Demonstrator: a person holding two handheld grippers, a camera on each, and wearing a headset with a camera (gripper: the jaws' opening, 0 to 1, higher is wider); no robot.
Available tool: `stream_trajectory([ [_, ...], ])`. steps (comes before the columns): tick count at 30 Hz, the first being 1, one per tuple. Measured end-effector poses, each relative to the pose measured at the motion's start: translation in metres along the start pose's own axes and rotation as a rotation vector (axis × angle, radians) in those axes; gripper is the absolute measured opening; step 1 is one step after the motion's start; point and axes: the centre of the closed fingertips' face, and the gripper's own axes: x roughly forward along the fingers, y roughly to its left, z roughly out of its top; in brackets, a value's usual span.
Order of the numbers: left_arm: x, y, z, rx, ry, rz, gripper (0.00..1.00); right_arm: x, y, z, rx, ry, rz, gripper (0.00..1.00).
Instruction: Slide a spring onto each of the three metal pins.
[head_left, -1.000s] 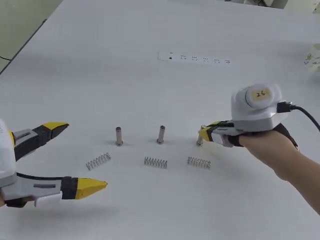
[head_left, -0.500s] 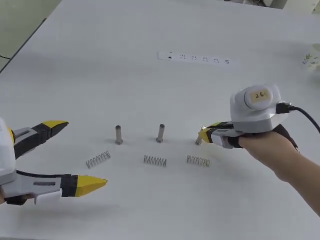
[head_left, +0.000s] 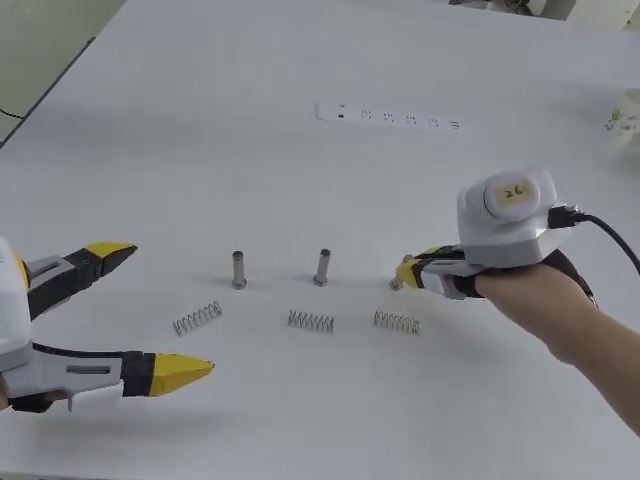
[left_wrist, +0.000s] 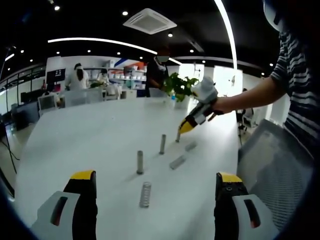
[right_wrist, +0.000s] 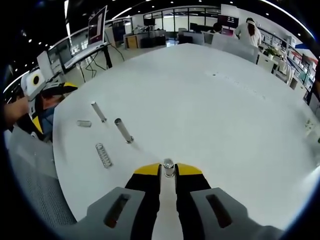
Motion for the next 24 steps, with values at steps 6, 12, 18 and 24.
stream_trajectory([
  [6,0.0010,0.0003,0.0002,-0.001,0.002,-0.001,0.96,0.0004,-0.0004,-0.0016,0.011,0.002,0.000,0.14],
  [12,0.0015,0.0007,0.0011,-0.004,0.001,-0.002,0.96,-0.0008,-0.0007,0.0004,0.023,-0.006,0.002,0.16],
  [18,0.0015,-0.0001,0.0006,-0.009,0.000,-0.004,0.96,-0.0011,0.0001,0.0005,0.034,-0.008,0.006,0.18],
  [24,0.0011,0.0000,-0.0004,-0.013,0.001,-0.002,0.97,-0.0006,-0.0023,0.0001,0.045,-0.012,0.006,0.20],
])
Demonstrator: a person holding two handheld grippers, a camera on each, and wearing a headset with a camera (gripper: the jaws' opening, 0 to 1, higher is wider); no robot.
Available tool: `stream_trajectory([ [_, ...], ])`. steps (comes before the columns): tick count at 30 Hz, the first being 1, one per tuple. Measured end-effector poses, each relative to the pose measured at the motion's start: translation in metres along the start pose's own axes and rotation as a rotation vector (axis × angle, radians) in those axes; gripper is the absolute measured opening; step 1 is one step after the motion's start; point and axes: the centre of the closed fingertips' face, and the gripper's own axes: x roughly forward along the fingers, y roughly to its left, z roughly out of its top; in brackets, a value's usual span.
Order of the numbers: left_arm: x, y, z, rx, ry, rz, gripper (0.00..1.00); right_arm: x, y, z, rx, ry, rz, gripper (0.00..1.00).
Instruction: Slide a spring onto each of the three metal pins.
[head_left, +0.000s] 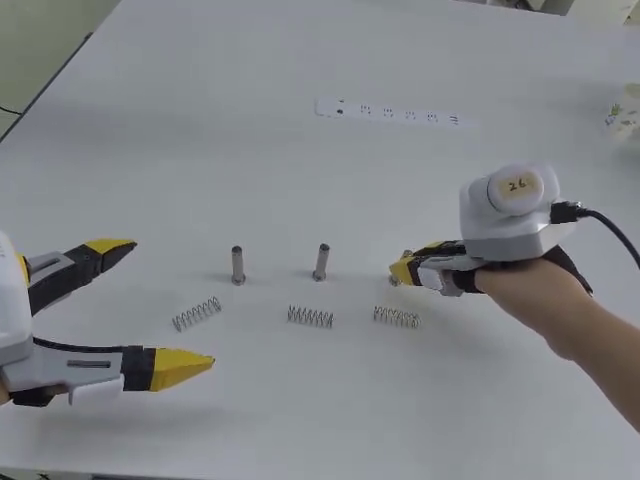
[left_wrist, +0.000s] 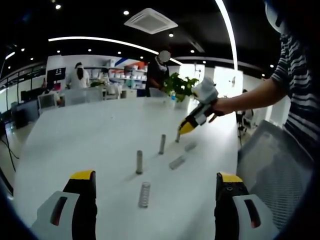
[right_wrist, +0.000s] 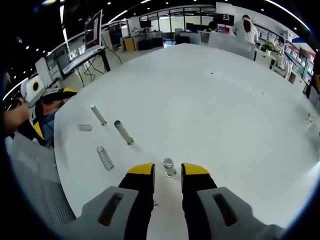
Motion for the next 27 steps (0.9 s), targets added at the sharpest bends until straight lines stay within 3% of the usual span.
stream_trajectory([
  [27,0.0032,-0.0008,0.0022,-0.005,-0.004,-0.005,0.98,-0.0089,0.0014,0.0004,0.023,-0.015,0.013,0.26],
])
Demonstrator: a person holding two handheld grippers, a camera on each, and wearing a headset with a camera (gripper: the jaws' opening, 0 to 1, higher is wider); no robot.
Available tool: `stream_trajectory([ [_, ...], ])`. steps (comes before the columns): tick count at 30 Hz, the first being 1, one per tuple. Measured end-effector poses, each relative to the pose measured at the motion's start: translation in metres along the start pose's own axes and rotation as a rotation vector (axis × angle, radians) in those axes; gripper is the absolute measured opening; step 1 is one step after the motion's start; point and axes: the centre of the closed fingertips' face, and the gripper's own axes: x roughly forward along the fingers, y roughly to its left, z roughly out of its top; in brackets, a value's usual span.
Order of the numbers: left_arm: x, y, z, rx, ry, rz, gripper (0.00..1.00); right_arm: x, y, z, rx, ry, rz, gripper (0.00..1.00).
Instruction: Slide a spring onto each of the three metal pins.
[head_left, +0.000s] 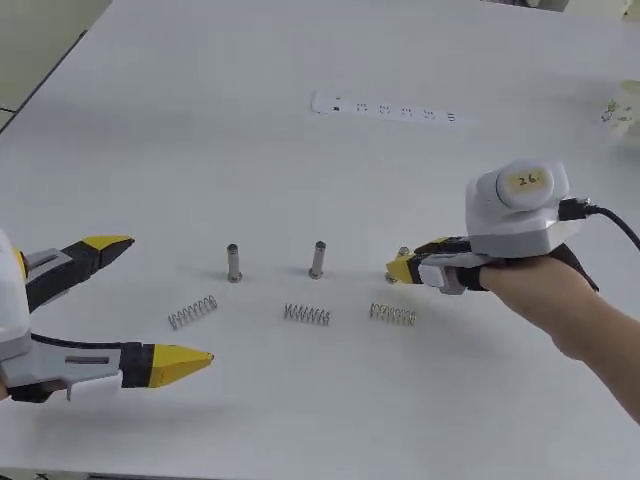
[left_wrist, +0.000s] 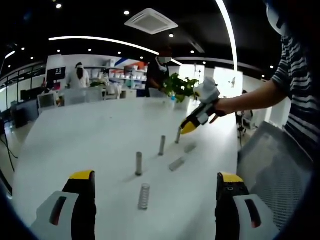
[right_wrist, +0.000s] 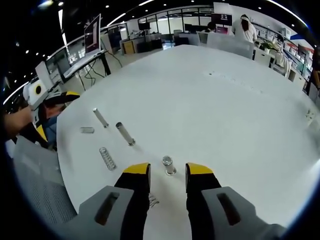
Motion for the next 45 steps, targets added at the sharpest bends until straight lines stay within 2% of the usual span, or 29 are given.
stream_trajectory([
  [9,0.001,0.001,0.000,-0.002,0.006,-0.003,0.98,-0.005,0.001,0.004,-0.026,0.004,0.014,0.27],
  [12,0.000,0.002,-0.001,-0.003,0.008,-0.003,0.98,-0.008,0.001,0.002,-0.055,0.015,0.017,0.27],
  [19,0.000,0.002,-0.001,-0.002,0.012,-0.006,0.98,-0.012,0.002,-0.011,-0.125,0.070,0.035,0.27],
  [25,0.000,0.001,0.000,-0.001,0.009,-0.007,0.98,-0.012,0.009,-0.016,-0.189,0.102,0.061,0.27],
  [30,-0.002,0.001,-0.002,0.000,0.012,-0.006,0.98,-0.014,0.022,-0.020,-0.288,0.137,0.120,0.26],
  [35,-0.002,0.000,-0.002,-0.001,0.012,-0.007,0.98,-0.014,0.028,-0.025,-0.381,0.171,0.162,0.25],
  [36,-0.003,0.000,-0.002,-0.001,0.012,-0.006,0.98,-0.015,0.031,-0.027,-0.398,0.185,0.186,0.25],
  [38,-0.003,0.000,-0.003,0.000,0.013,-0.006,0.98,-0.013,0.032,-0.028,-0.428,0.191,0.186,0.25],
  [45,-0.003,0.001,-0.004,-0.001,0.015,-0.001,0.98,-0.011,0.043,-0.037,-0.527,0.241,0.247,0.24],
])
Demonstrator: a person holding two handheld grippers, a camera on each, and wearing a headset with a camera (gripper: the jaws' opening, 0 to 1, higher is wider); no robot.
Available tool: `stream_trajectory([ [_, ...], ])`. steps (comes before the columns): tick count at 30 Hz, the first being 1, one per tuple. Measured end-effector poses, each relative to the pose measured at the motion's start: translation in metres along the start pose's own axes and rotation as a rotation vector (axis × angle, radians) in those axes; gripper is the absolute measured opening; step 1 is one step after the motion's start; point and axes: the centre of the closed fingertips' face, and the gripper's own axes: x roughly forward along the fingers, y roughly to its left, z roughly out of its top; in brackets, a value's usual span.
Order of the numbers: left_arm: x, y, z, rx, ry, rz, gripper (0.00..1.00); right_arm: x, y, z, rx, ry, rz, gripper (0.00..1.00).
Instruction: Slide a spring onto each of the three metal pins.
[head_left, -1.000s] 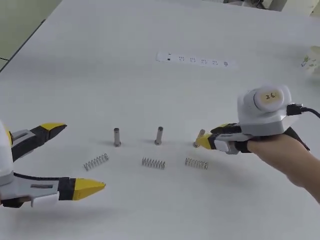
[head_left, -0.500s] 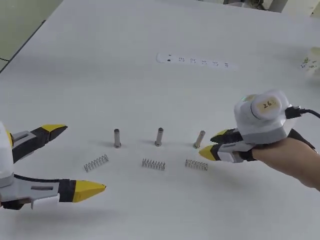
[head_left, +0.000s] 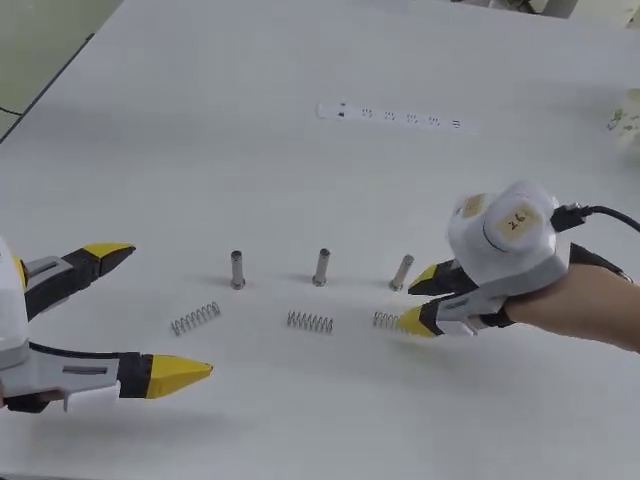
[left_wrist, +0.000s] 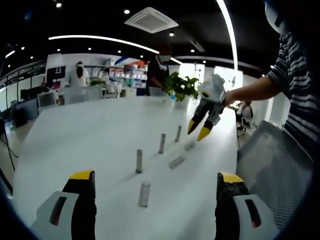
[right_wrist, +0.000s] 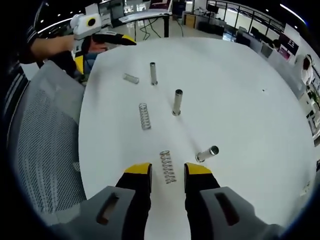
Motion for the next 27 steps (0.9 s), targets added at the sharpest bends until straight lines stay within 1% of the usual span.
stream_trajectory([
  [1,0.000,0.000,-0.001,-0.002,0.001,0.000,0.98,0.001,0.000,-0.001,-0.010,0.013,-0.005,0.23],
  [2,0.000,0.000,-0.001,-0.001,0.002,0.000,0.98,0.002,0.000,-0.002,-0.044,0.024,-0.001,0.23],
  [4,0.000,-0.001,-0.002,0.000,0.004,-0.002,0.98,0.004,0.001,-0.003,-0.054,0.038,-0.001,0.22],
  [12,0.000,-0.002,-0.002,0.002,0.007,-0.003,0.98,0.013,0.003,-0.010,-0.088,0.074,0.043,0.21],
  [14,0.000,-0.002,-0.002,0.001,0.004,-0.003,0.98,0.015,0.003,-0.014,-0.098,0.097,0.044,0.20],
  [20,-0.002,0.000,-0.005,-0.001,0.007,0.004,0.98,0.018,0.001,-0.019,-0.094,0.110,0.047,0.19],
  [22,-0.002,0.000,-0.006,-0.002,0.008,0.005,0.98,0.018,0.002,-0.020,-0.090,0.110,0.057,0.18],
  [27,-0.002,-0.001,-0.007,-0.004,0.010,0.005,0.98,0.021,0.003,-0.023,-0.103,0.125,0.067,0.17],
])
